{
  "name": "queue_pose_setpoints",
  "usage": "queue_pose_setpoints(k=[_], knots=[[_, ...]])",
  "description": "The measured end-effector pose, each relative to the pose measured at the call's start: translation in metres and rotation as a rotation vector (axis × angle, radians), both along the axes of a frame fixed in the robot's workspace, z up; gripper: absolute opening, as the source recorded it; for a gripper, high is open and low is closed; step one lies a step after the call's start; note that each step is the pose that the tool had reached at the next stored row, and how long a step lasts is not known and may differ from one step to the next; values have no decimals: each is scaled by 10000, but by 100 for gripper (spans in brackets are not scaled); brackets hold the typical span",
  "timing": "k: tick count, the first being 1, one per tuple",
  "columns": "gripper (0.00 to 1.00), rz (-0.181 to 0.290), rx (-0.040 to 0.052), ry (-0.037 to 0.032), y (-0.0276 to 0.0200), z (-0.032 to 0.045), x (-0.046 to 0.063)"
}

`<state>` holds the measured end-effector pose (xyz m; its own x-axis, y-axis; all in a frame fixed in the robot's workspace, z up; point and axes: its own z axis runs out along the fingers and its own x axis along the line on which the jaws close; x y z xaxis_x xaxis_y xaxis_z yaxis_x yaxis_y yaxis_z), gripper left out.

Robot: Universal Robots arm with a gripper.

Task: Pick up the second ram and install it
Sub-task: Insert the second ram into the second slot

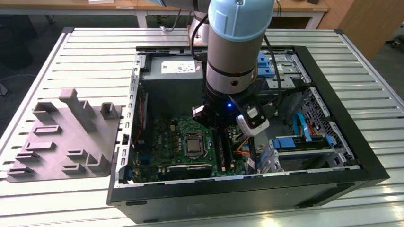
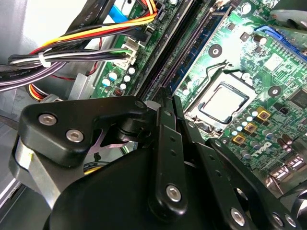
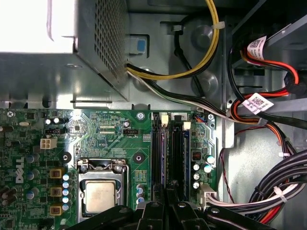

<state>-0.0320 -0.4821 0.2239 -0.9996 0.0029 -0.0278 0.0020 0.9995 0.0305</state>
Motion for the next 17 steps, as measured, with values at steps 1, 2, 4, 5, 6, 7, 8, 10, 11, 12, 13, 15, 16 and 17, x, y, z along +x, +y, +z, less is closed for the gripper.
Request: queue_pose_setpoints(k=[1, 2, 4, 5, 6, 7, 8, 10, 11, 12, 13, 15, 16, 17], knots=[[13, -15, 0, 0, 0, 0, 1], [13, -33, 0, 0, 0, 0, 2], [13, -43, 0, 0, 0, -1, 3], [13, -45, 1, 0, 0, -3, 3], [13, -47, 3, -1, 1, -8, 4], [13, -49, 2, -1, 0, -11, 3], [13, -52, -1, 0, 0, -14, 4], [13, -58, -2, 1, 0, -18, 3], [13, -63, -1, 0, 0, -20, 3], [13, -67, 0, 0, 0, -23, 3], [13, -73, 1, 0, 0, -26, 3], [13, -80, -2, 0, 0, -28, 4], [13, -82, -1, 1, 0, -29, 4], [13, -84, -1, 0, 0, -30, 3]])
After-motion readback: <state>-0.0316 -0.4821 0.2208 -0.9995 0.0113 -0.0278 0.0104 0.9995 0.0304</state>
